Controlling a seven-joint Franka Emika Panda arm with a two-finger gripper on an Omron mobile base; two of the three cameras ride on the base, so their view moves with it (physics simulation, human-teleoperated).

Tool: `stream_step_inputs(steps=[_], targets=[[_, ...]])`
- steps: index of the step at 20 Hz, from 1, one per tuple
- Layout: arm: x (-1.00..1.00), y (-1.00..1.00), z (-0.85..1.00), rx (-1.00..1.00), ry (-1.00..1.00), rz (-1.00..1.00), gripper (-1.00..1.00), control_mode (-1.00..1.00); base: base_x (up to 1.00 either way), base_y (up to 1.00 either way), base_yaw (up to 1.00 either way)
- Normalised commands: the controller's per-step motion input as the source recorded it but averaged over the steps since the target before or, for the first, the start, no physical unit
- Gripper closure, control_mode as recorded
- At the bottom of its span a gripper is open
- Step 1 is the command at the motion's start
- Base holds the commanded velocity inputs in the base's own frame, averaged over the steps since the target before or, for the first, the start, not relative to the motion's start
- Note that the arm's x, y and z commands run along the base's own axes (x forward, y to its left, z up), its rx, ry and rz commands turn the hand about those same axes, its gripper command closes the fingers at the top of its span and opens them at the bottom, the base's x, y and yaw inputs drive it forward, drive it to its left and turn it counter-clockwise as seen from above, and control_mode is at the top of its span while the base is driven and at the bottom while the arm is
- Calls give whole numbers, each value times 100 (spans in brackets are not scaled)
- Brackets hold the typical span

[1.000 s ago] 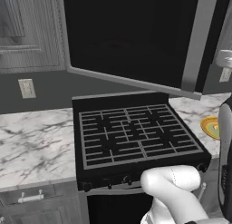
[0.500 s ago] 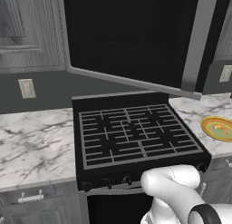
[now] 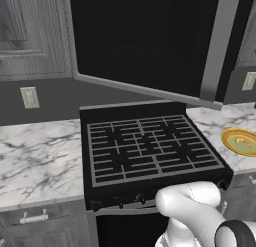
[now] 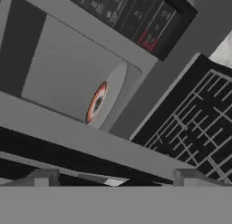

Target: Pick the shrimp from the counter and place it in the microwave. Then turn on the microwave.

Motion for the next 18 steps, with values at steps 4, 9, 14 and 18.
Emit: stream_step_inputs(steps=[4,9,14,18], targets=[[77,0,-25,43,-10,10,-100,-100,0,0,0],[52,0,-15,39,-16,8,-100,-100,0,0,0],[57,0,-4,31,-14,8,-100,-100,0,0,0],[24,1,0,13,-12,9,-100,-100,0,0,0]])
